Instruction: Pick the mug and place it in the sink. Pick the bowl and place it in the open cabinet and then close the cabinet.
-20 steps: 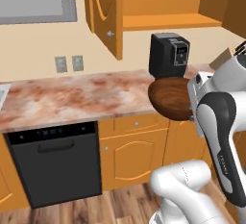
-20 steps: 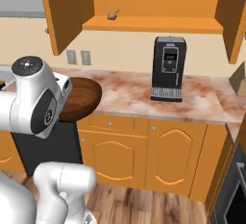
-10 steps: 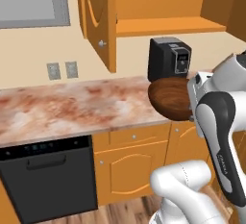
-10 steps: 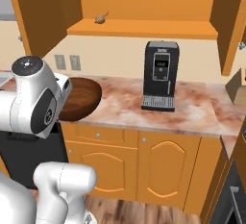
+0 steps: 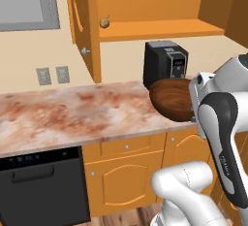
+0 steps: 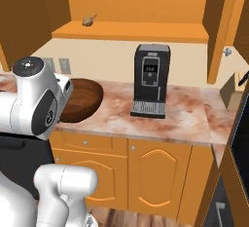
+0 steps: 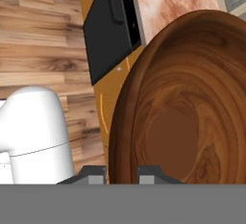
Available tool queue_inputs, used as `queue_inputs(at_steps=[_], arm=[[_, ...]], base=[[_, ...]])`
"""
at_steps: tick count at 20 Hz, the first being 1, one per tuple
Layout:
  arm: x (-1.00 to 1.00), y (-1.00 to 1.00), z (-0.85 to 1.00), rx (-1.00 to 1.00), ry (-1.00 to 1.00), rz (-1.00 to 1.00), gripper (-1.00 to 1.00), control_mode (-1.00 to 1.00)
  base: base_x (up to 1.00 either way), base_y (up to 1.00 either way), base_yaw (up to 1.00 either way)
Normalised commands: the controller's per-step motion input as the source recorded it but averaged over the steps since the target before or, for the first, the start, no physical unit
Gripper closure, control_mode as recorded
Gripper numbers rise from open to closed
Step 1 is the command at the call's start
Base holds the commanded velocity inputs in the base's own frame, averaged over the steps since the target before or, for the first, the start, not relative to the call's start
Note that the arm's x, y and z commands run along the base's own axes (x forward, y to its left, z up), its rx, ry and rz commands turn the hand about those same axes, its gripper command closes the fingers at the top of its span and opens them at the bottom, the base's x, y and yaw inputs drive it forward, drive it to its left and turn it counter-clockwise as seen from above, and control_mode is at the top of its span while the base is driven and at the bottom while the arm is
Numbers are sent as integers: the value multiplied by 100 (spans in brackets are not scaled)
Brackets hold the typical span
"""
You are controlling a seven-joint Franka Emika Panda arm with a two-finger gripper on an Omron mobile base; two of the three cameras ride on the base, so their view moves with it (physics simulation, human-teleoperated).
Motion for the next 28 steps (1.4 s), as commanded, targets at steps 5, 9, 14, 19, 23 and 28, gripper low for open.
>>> queue_inputs(at_steps=[5, 9, 14, 19, 23, 28], arm=[[0, 0, 0, 0, 0, 0, 100, 100], [0, 0, 0, 0, 0, 0, 100, 100], [0, 0, 0, 0, 0, 0, 100, 100], [0, 0, 0, 0, 0, 0, 100, 100], [0, 0, 0, 0, 0, 0, 100, 100], [0, 0, 0, 0, 0, 0, 100, 100]], base=[[42, -21, 0], [47, -25, 0], [36, -36, 0], [24, -41, 0], [38, -22, 0], [54, -7, 0]])
